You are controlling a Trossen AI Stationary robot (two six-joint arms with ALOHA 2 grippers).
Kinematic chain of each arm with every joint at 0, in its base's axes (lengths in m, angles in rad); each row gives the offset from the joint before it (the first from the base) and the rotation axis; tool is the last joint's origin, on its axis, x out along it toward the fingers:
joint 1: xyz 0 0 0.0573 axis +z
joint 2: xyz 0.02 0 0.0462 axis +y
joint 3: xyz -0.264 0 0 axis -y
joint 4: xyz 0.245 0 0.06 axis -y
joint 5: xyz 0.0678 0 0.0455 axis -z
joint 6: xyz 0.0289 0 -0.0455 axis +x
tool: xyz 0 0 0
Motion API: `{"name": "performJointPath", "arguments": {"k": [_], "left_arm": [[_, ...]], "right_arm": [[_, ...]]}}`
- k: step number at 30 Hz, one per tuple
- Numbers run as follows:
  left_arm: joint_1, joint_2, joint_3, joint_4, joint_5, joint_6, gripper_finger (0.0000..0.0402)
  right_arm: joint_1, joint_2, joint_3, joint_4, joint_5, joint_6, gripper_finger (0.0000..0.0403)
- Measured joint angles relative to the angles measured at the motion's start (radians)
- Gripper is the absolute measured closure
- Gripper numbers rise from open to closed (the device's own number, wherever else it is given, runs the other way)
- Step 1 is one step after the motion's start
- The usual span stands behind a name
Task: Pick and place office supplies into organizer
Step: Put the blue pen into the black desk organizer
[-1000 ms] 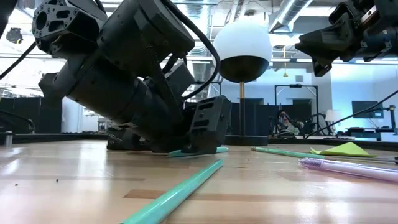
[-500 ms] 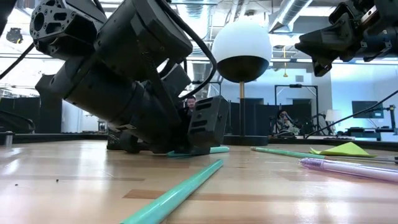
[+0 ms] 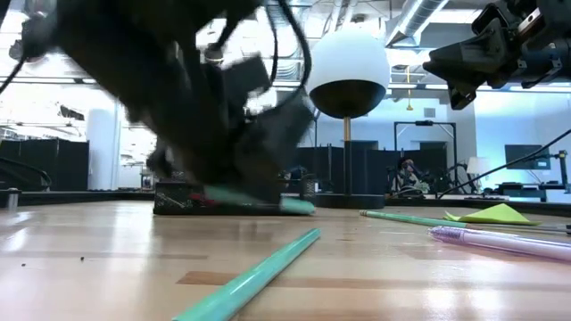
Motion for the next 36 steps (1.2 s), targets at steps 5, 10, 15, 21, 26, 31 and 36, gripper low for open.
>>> {"name": "performJointPath", "arguments": {"k": [5,10,15,21,26,31,36], "left_arm": [[0.014,-0.136,0.148,-0.433,0.144,-0.003,0.0386],[0.054,-0.230,0.354,-0.807,0.318,0.064,0.0386],[0.134,-0.238,0.568,-1.204,0.464,0.078,0.0381],[0.261,-0.251,0.597,-1.228,0.521,0.212,0.0386],[0.369,-0.248,0.565,-1.225,0.534,0.312,0.0385],[0.454,-0.250,0.532,-1.226,0.577,0.372,0.0384],[0.492,-0.250,0.532,-1.228,0.644,0.421,0.0383]], "right_arm": [[0.000,0.000,0.000,0.000,0.000,0.000,0.0326],[0.000,0.000,0.000,0.000,0.000,0.000,0.0326],[0.000,0.000,0.000,0.000,0.000,0.000,0.0326],[0.000,0.000,0.000,0.000,0.000,0.000,0.0326],[0.000,0.000,0.000,-0.001,0.000,0.000,0.0326],[0.000,0.000,0.000,0.000,0.000,-0.001,0.0326],[0.000,0.000,0.000,-0.003,0.000,-0.007,0.0326]]}}
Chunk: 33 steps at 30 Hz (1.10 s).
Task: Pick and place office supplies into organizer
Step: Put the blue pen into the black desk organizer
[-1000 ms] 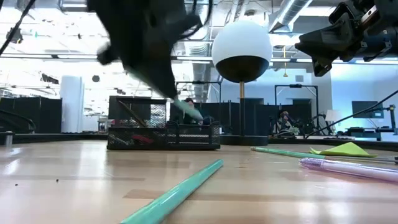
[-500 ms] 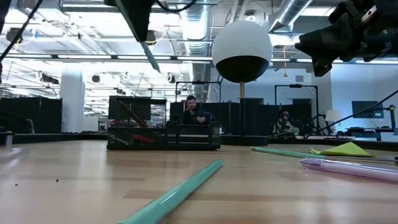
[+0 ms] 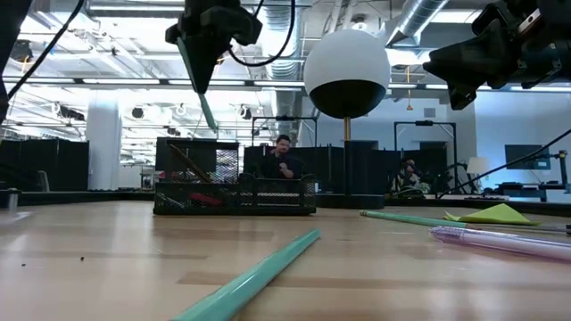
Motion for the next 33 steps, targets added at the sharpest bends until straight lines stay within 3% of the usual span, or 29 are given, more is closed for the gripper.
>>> {"name": "performJointPath", "arguments": {"k": [7,17,25,33], "left_arm": [[0.001,0.014,0.001,0.002,0.004,-0.013,0.0383],[0.003,0.146,-0.001,0.015,-0.032,0.056,0.0382],[0.054,0.180,0.000,0.075,0.062,0.148,0.0382],[0.078,0.210,0.000,0.089,0.055,0.178,0.0354]], "right_arm": [[0.000,0.000,0.000,0.000,0.000,0.000,0.0326],[0.000,0.000,0.000,0.000,0.000,0.000,0.0326],[0.000,0.000,0.000,0.001,0.000,0.000,0.0326],[0.000,0.000,0.000,-0.002,0.000,-0.001,0.0326]]}}
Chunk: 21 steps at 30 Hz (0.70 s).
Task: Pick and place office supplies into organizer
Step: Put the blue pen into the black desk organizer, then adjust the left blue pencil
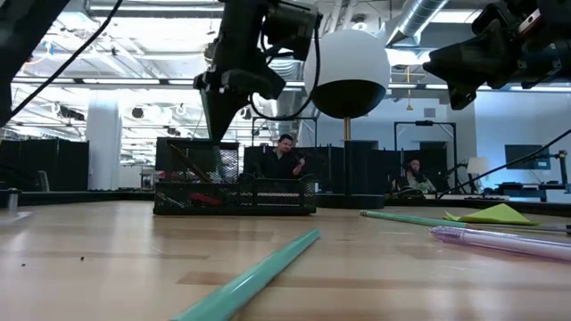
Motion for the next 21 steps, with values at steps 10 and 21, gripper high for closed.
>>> {"name": "performJointPath", "arguments": {"k": [10,21], "left_arm": [[0.005,0.037,0.000,0.000,-0.020,0.006,0.0289],[-0.029,0.031,0.260,-0.091,-0.055,-0.145,0.0285]], "right_arm": [[0.000,0.000,0.000,-0.003,0.000,0.000,0.0326],[0.000,0.000,0.000,-0.002,0.000,-0.001,0.0326]]}}
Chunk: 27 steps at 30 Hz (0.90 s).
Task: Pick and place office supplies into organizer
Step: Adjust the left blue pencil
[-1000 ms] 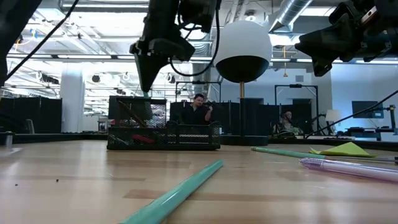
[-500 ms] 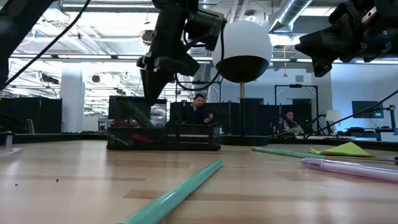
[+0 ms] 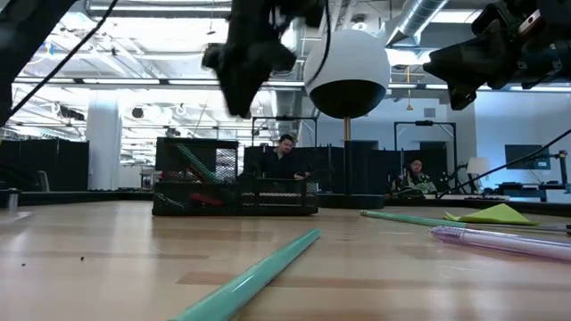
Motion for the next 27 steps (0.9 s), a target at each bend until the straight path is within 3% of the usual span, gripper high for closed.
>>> {"name": "performJointPath", "arguments": {"k": [4,8,12,20,23,27], "left_arm": [[-0.076,-0.004,0.134,0.027,-0.053,-0.080,0.0285],[-0.200,-0.004,0.169,0.071,-0.144,-0.185,0.0285],[-0.358,0.004,0.117,0.170,-0.234,-0.367,0.0286],[-0.623,0.075,-0.082,0.556,-0.497,-0.735,0.0286],[-0.669,0.143,-0.093,0.622,-0.501,-0.797,0.0286],[-0.679,0.224,-0.092,0.654,-0.398,-0.812,0.0286]], "right_arm": [[0.000,0.000,0.000,0.000,0.000,0.000,0.0326],[0.000,0.000,0.000,0.000,0.000,0.000,0.0326],[0.000,0.000,0.000,0.000,0.000,0.000,0.0326],[0.000,0.000,0.000,0.010,0.000,0.000,0.0326],[0.000,0.000,0.000,0.014,0.000,0.000,0.0326],[0.000,0.000,0.000,0.013,0.000,0.000,0.0326]]}}
